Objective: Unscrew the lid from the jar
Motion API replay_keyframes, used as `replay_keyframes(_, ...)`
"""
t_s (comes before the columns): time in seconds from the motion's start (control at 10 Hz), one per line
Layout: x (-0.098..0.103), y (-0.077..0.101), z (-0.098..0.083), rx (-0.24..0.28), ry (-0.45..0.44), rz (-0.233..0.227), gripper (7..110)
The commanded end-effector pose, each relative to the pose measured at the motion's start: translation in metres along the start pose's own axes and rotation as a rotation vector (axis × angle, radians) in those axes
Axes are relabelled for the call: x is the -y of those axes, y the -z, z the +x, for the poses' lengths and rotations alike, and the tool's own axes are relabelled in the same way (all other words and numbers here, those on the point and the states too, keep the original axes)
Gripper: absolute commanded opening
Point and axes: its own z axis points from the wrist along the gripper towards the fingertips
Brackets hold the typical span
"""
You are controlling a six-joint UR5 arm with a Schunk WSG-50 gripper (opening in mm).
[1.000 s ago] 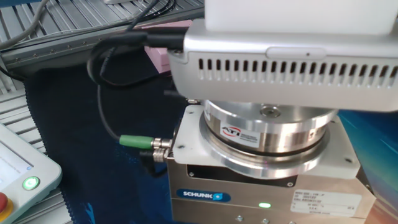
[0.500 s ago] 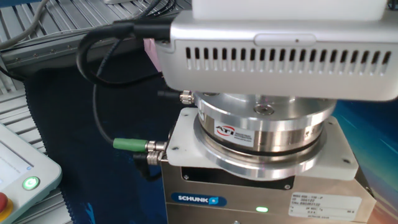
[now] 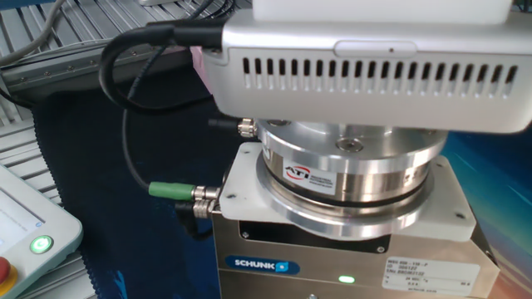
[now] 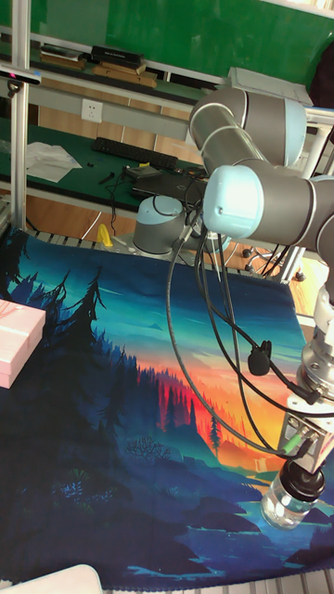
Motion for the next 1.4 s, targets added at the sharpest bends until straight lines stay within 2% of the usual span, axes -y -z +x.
replay_keyframes(0.0, -0.002, 0.001, 0.002, -0.007, -0.031, -0.008, 22)
replay_keyframes(0.3, 0.000, -0.001, 0.005, -0.026, -0.054, 0.005, 22)
replay_keyframes(0.7, -0.003, -0.001, 0.002, -0.016, -0.042, -0.005, 22)
replay_keyframes(0.9, -0.001, 0.001, 0.002, -0.014, -0.001, -0.009, 22)
replay_keyframes(1.1, 0.009, 0.005, 0.006, -0.029, 0.101, 0.002, 22)
replay_keyframes(1.3, 0.008, 0.001, 0.008, -0.044, 0.092, 0.018, 22)
